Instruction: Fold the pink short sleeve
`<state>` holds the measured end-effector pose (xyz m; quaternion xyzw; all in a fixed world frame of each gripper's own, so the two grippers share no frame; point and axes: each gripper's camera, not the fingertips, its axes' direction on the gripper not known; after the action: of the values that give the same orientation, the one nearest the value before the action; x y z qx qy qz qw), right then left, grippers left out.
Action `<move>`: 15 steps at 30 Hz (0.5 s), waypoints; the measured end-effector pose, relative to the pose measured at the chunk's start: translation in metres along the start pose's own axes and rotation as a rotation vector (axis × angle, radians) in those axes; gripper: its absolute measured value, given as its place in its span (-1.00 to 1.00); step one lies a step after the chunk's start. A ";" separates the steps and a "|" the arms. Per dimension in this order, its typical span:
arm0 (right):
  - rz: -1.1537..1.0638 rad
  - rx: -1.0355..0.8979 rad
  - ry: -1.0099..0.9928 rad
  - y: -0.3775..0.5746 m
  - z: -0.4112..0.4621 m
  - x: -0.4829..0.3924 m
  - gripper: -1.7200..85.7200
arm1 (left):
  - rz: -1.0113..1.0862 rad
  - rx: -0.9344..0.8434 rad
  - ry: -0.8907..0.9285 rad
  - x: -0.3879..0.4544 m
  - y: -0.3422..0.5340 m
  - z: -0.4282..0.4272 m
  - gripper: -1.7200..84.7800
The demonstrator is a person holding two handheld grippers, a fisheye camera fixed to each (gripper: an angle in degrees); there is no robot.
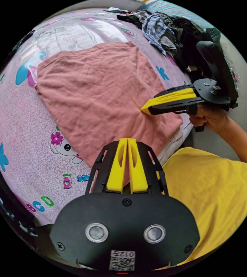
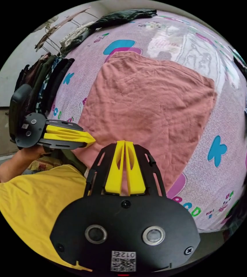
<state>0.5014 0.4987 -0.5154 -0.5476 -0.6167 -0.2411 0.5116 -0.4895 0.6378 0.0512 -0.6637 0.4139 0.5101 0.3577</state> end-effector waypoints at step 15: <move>0.056 -0.066 0.150 0.041 0.059 -0.042 -0.96 | 0.144 -0.089 -0.113 0.043 0.050 0.057 -0.95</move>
<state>0.5121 0.5433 -0.5848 -0.5615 -0.5528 -0.2874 0.5445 -0.5507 0.6613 -0.0062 -0.6176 0.4166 0.5891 0.3131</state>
